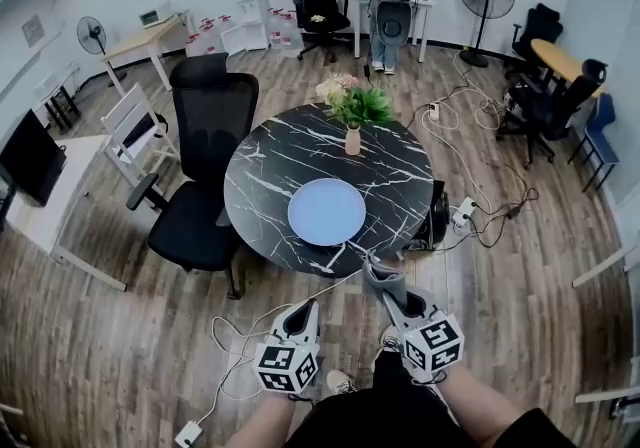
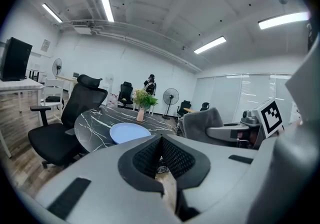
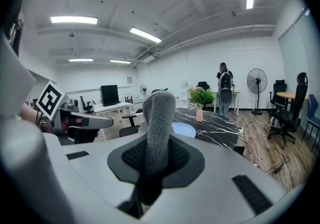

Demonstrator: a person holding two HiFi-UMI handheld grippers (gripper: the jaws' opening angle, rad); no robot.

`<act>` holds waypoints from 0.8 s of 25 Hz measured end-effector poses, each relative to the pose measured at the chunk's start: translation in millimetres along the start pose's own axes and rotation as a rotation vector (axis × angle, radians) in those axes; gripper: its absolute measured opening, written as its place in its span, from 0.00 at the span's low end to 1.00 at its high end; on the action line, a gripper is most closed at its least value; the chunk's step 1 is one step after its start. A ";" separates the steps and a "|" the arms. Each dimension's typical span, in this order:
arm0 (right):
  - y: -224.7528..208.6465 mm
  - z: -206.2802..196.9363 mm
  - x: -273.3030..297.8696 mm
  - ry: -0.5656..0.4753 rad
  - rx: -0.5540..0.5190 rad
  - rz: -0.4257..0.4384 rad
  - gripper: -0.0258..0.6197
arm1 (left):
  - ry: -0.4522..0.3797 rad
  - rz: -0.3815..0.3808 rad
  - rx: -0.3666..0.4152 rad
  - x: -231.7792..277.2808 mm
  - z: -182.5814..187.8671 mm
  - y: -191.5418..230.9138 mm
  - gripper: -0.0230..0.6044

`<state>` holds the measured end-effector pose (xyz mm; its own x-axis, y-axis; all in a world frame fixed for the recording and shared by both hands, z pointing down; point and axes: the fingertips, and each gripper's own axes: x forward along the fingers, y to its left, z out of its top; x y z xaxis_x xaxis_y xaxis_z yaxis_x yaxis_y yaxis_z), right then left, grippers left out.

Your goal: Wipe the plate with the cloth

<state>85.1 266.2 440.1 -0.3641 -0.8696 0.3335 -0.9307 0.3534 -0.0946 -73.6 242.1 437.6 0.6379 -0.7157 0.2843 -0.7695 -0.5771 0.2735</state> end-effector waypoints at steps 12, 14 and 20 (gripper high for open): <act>0.4 -4.3 -3.7 -0.011 0.019 -0.012 0.13 | 0.004 -0.003 -0.008 -0.8 -2.6 1.5 0.07; -1.1 -5.6 -2.5 -0.012 0.023 -0.014 0.13 | 0.004 -0.002 -0.010 0.1 -4.3 2.4 0.07; -0.9 -5.3 -2.2 -0.010 0.022 -0.020 0.13 | 0.006 0.002 -0.016 -0.8 -5.2 5.4 0.07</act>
<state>87.0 269.6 444.5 -0.3461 -0.8797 0.3260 -0.9381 0.3287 -0.1089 -78.1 241.6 443.6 0.6363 -0.7148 0.2902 -0.7703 -0.5689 0.2879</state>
